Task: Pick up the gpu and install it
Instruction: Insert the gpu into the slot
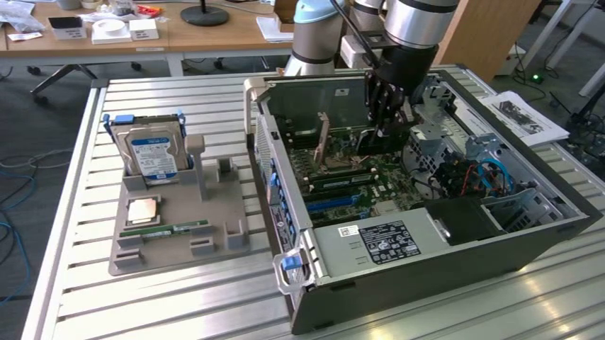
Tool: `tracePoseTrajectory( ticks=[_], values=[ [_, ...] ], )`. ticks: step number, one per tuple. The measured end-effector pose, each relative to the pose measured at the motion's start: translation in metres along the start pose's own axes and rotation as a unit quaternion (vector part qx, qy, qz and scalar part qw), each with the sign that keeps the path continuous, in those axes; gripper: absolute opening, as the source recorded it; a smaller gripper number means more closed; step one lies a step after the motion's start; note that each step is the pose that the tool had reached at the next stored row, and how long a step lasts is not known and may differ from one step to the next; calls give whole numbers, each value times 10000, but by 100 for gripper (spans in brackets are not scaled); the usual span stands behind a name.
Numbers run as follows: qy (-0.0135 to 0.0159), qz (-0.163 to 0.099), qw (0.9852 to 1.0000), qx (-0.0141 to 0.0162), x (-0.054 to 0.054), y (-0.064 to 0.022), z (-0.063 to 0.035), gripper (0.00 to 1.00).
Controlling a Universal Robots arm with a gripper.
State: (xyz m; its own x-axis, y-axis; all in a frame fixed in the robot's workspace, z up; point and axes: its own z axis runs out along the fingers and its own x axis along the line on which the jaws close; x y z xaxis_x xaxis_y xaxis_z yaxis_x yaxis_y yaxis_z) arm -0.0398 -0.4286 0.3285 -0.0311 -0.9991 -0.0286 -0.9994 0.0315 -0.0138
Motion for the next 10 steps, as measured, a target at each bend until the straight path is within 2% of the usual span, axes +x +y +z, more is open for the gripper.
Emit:
tracePoseTrajectory(
  ticks=[10],
  values=[
    [0,0,10000,0,62,-2,-2,27]
  ],
)
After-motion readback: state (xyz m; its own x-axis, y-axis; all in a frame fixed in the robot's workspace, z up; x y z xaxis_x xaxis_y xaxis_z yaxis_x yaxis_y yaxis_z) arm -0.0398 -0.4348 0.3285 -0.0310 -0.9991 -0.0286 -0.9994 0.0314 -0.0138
